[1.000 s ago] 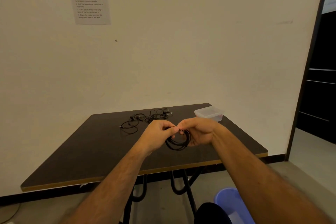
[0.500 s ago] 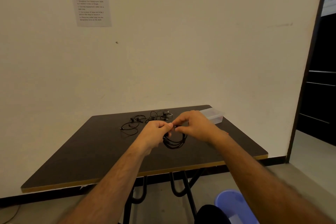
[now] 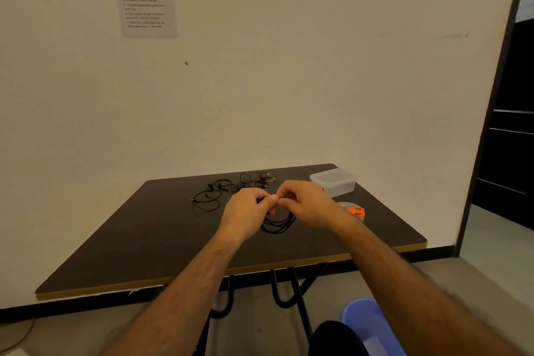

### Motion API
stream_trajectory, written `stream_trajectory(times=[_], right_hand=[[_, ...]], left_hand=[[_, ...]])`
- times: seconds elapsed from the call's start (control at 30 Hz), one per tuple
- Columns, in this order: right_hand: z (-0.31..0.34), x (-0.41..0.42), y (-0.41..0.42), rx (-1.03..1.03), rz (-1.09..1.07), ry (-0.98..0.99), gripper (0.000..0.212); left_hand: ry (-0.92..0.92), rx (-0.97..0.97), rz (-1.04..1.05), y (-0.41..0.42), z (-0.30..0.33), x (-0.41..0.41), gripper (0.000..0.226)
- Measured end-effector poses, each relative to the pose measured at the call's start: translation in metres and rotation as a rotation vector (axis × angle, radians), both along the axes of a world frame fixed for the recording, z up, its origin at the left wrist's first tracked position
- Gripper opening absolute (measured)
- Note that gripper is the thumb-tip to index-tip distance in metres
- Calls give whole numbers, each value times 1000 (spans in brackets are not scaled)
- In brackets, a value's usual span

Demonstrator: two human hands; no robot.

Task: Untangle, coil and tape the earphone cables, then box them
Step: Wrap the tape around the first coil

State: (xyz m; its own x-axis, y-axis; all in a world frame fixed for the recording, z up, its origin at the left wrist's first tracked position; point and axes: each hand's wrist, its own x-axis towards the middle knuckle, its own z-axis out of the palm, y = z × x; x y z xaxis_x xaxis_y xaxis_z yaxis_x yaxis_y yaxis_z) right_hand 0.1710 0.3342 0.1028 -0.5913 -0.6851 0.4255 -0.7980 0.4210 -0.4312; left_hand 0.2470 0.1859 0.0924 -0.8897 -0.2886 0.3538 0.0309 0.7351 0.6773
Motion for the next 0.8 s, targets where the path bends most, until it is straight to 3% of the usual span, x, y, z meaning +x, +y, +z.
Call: stream_trajectory(times=[0.13, 0.23, 0.3, 0.47, 0.7, 0.8], right_hand=[[-1, -4, -4, -41, -9, -38, 9], [-3, -9, -5, -233, 3, -146, 3], [-3, -11, -3, -342, 5, -240, 11], [-4, -14, 2, -305, 82, -326, 5], [-12, -19, -1, -325, 47, -421, 9], [-17, -22, -5, -403, 22, -519, 5]], left_hand=[[17, 31, 10, 2, 1, -2, 31], [63, 94, 27, 1, 0, -3, 32], [80, 110, 32, 2, 0, -4, 34], [77, 227, -41, 4, 2, -2, 34], [-44, 245, -50, 3, -3, -6, 33], [-153, 458, -50, -3, -1, -12, 40]])
